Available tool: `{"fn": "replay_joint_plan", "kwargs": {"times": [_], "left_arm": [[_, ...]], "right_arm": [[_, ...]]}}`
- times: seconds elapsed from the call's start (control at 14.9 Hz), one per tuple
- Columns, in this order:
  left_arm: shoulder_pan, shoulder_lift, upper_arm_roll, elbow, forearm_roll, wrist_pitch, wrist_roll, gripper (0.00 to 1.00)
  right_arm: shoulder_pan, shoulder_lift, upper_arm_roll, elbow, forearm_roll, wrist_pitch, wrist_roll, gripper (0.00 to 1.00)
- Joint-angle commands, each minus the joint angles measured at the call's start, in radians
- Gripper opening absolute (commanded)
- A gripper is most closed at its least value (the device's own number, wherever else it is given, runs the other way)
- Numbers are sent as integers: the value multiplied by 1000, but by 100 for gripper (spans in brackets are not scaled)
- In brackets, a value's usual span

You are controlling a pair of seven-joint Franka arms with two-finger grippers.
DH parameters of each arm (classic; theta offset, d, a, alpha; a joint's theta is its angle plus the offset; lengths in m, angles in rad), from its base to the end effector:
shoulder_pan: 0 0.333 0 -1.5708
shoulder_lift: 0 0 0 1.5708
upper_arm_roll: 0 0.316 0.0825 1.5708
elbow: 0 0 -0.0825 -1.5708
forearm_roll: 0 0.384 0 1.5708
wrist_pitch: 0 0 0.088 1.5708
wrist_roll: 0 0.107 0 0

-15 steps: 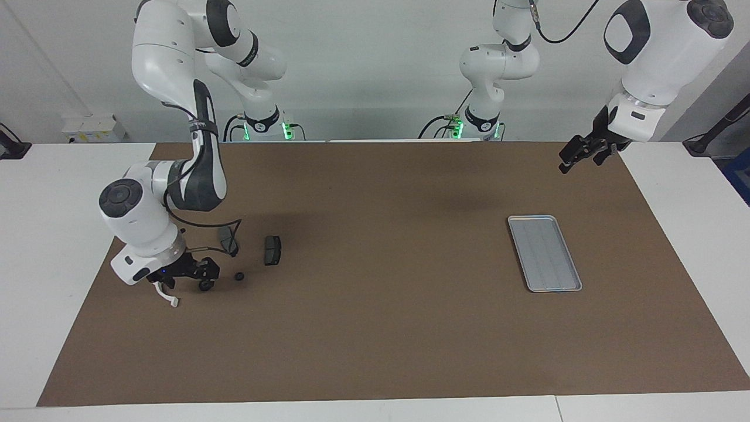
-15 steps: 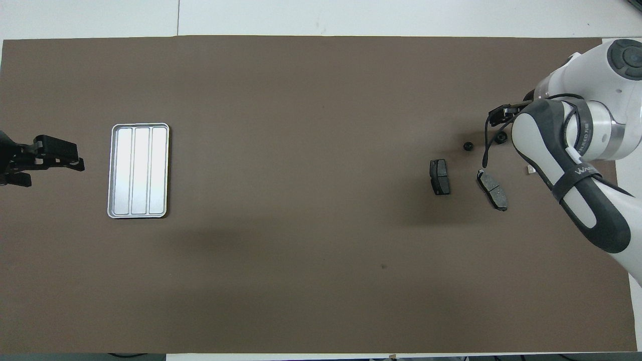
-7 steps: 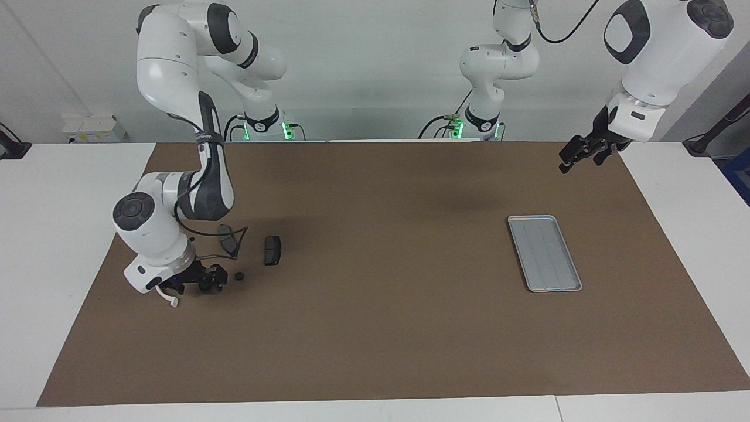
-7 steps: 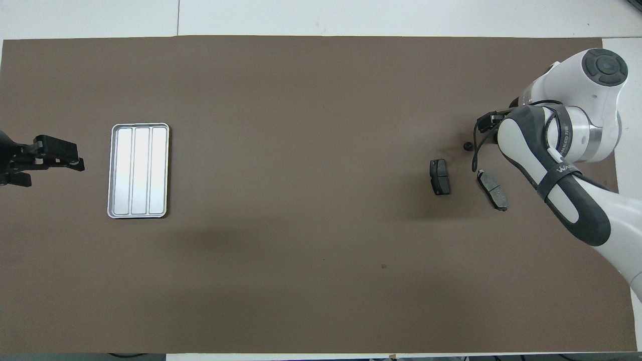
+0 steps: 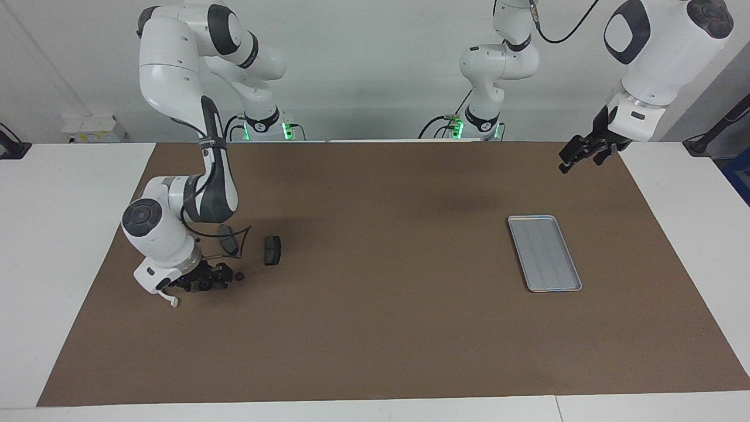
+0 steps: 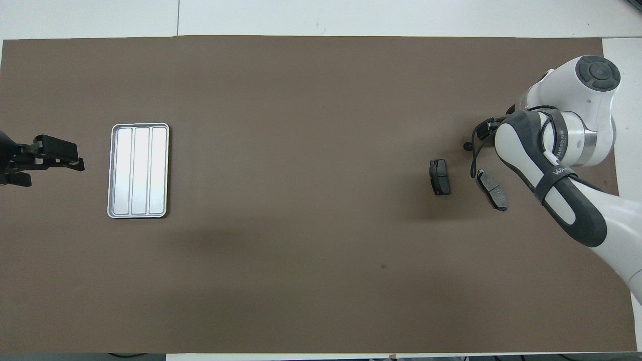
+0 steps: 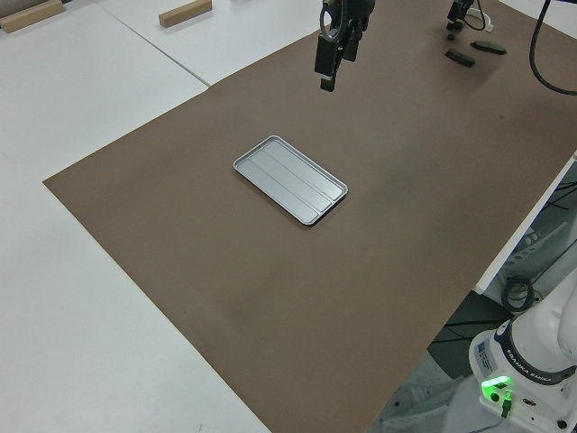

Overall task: Pick bearing gear from pile to tray
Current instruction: 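Reach the right gripper to a small black bearing and grasp it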

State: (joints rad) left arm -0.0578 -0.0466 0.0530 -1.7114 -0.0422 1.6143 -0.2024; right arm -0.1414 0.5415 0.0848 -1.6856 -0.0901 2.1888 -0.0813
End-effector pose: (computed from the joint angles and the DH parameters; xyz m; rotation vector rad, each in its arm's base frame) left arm 0.5402 -0.0063 0.5874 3.0858 0.3102 -0.0852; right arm 0.6705 -0.0472 0.2831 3.1132 0.1042 -0.0585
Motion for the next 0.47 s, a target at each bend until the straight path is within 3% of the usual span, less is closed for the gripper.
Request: {"fn": "replay_joint_plan", "kwargs": {"times": [0.0, 0.07, 0.13, 0.4], "left_arm": [[4, -16, -4, -11, 4, -4, 5, 100], [6, -16, -4, -10, 4, -4, 5, 100], [4, -16, -4, -11, 4, -4, 5, 100], [6, -16, -4, -11, 4, -4, 5, 100]], "right_arm": [[-12, -22, 7, -31, -11, 14, -23, 42], [-12, -22, 7, -31, -11, 11, -23, 14], [-10, -22, 7, -29, -11, 6, -22, 0], [12, -38, 9, 15, -13, -20, -15, 0]]}}
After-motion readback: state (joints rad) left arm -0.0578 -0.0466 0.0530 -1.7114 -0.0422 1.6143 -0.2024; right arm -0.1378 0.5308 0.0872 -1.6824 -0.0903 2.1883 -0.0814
